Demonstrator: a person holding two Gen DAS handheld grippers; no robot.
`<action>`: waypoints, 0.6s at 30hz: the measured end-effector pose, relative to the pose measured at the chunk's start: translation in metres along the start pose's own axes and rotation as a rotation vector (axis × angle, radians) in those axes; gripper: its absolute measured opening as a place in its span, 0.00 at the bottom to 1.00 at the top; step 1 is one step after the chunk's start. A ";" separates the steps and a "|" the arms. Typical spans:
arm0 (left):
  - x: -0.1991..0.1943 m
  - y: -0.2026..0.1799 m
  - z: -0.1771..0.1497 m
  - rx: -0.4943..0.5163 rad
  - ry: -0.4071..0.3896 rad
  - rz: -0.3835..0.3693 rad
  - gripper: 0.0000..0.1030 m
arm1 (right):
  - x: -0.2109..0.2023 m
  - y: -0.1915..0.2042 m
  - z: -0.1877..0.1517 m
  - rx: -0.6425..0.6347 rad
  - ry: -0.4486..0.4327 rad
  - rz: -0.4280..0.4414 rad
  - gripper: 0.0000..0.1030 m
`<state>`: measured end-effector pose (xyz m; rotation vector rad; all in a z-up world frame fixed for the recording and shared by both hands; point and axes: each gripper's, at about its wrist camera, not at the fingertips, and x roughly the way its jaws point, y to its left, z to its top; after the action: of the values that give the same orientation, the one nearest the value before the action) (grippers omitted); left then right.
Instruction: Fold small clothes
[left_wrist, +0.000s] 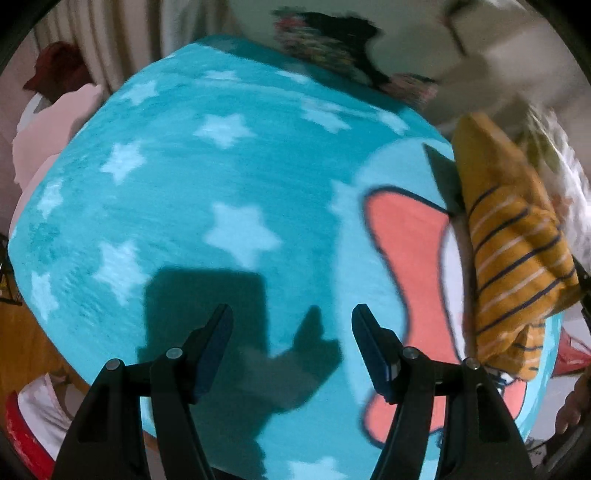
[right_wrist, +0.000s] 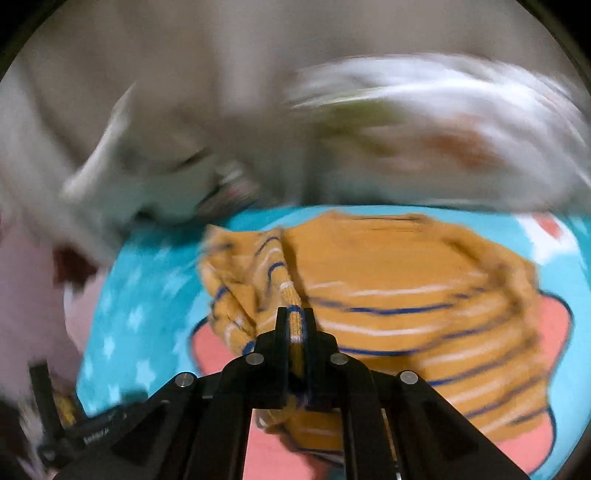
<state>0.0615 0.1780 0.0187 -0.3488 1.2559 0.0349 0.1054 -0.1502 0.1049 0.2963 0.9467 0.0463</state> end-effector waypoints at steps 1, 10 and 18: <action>0.000 -0.014 -0.005 0.018 -0.002 -0.001 0.64 | -0.009 -0.029 0.001 0.053 -0.012 -0.015 0.06; 0.004 -0.124 -0.048 0.185 -0.018 -0.037 0.64 | -0.024 -0.208 -0.056 0.382 0.072 -0.071 0.06; 0.014 -0.183 -0.086 0.296 -0.009 -0.070 0.64 | -0.036 -0.209 -0.071 0.305 0.075 -0.040 0.06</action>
<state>0.0256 -0.0212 0.0264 -0.1356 1.2184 -0.2074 0.0079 -0.3401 0.0381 0.5598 1.0345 -0.1259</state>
